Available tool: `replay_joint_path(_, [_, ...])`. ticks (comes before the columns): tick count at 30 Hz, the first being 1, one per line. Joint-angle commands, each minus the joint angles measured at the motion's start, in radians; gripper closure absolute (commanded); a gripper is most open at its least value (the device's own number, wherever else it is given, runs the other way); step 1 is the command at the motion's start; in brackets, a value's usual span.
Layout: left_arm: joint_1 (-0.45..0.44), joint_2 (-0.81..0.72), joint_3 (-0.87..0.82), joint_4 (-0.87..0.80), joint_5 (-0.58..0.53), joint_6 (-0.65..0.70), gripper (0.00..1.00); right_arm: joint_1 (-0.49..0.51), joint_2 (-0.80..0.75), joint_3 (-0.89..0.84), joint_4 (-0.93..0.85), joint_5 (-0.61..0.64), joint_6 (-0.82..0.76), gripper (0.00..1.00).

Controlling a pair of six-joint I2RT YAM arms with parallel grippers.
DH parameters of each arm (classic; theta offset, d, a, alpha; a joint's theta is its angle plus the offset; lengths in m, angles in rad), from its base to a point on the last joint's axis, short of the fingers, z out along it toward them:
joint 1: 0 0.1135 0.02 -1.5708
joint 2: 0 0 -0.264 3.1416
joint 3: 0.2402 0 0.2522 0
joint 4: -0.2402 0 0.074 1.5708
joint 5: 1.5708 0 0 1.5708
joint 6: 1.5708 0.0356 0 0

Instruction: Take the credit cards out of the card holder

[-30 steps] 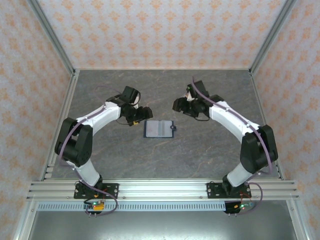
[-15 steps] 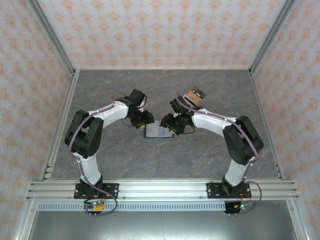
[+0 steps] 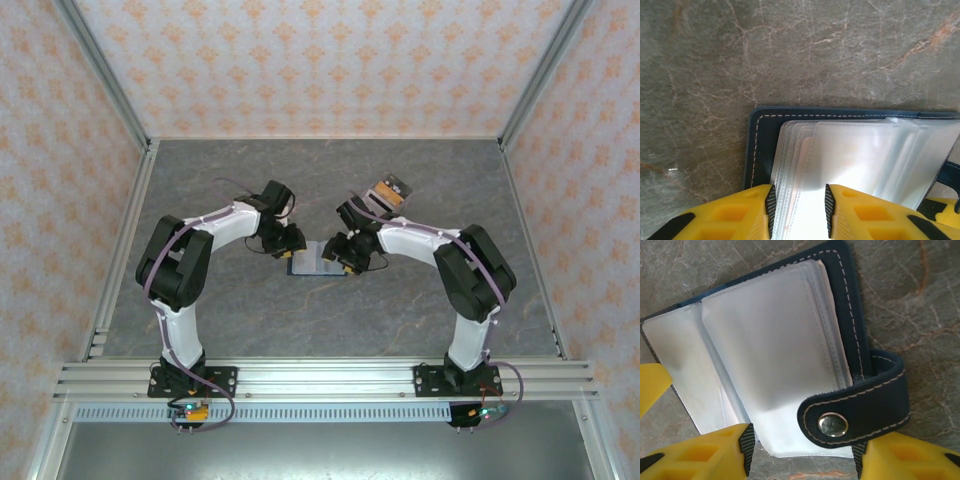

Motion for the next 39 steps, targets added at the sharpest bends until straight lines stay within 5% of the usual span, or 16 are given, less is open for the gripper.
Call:
replay_joint_path(1, [-0.006, 0.028, 0.015, -0.036, -0.033, 0.011, 0.67, 0.0, 0.019, 0.037, -0.022, 0.019, -0.027, 0.44])
replay_joint_path(26, [-0.005, 0.005, -0.008, -0.04, -0.037, 0.02, 0.73, 0.0, 0.086, 0.064, 0.231, -0.167, 0.008, 0.41])
replay_joint_path(39, [0.082, -0.223, -0.079, -0.096, -0.216, -0.065, 0.71, 0.003, 0.094, 0.075, 0.342, -0.279, 0.009, 0.42])
